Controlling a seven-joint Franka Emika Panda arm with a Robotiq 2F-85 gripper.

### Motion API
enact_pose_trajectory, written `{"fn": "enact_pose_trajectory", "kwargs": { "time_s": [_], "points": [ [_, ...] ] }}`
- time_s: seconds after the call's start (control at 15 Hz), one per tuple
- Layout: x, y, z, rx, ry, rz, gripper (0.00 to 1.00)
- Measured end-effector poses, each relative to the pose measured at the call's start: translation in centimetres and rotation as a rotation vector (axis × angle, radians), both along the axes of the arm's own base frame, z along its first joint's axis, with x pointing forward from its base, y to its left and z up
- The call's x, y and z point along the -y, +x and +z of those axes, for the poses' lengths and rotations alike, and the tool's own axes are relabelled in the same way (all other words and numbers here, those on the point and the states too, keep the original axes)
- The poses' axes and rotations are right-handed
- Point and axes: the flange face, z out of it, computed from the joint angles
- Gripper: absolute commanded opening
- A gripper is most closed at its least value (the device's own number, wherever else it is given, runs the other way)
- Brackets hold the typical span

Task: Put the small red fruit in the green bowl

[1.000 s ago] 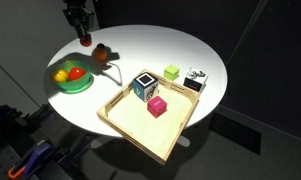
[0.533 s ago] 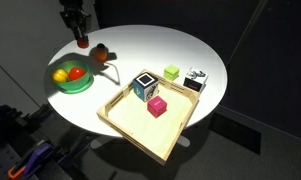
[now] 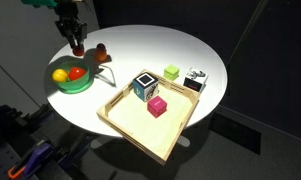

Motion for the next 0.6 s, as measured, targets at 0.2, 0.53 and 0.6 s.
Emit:
{"fn": "enact_pose_trajectory", "kwargs": {
  "time_s": [0.2, 0.53, 0.6],
  "points": [
    [0.2, -0.9, -1.1, -0.010, -0.001, 0.004, 0.19],
    [0.4, -2.9, -2.8, -0.022, -0.001, 0.011, 0.19],
    [0.5, -3.3, -3.1, -0.020, -0.002, 0.014, 0.19]
  ]
}}
